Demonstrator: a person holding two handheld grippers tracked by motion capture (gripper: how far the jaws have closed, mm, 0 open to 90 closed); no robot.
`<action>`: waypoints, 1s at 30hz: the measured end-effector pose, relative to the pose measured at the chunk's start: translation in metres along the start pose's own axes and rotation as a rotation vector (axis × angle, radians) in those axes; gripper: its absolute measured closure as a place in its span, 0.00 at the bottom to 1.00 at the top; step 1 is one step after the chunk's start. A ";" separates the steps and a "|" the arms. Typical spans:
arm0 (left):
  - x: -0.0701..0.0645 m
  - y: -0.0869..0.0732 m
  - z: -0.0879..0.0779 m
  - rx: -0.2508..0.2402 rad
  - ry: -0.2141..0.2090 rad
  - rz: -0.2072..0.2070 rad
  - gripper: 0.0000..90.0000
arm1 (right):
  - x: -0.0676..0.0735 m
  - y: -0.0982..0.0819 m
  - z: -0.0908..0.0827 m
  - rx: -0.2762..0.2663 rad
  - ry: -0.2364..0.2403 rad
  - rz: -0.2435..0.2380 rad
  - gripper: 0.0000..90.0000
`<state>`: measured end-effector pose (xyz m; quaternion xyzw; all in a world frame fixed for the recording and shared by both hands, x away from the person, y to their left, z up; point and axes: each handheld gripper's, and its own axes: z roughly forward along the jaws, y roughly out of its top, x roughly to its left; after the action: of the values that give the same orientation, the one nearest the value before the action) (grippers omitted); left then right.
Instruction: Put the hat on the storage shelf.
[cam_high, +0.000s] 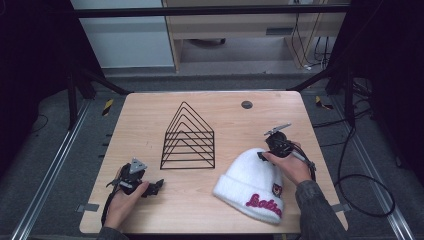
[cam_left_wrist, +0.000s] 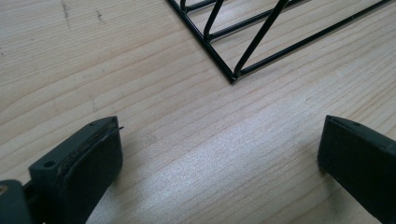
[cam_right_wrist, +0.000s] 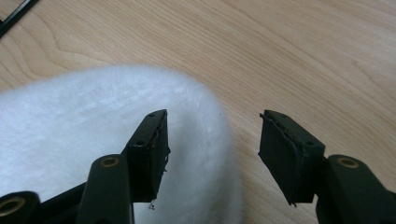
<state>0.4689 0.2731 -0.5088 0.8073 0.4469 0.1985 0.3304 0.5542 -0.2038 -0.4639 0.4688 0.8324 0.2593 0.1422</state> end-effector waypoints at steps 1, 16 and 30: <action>0.000 0.000 0.000 0.000 0.000 0.000 0.00 | -0.001 0.000 0.004 0.010 -0.001 0.008 0.47; -0.001 0.000 0.000 0.001 0.003 -0.004 0.00 | -0.001 -0.001 0.017 0.052 0.056 0.035 0.57; -0.002 0.000 0.000 0.003 0.007 -0.009 0.00 | 0.000 -0.002 0.015 0.052 0.117 0.004 0.88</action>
<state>0.4680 0.2719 -0.5088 0.8050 0.4519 0.1991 0.3287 0.5601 -0.2003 -0.4775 0.4579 0.8448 0.2648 0.0807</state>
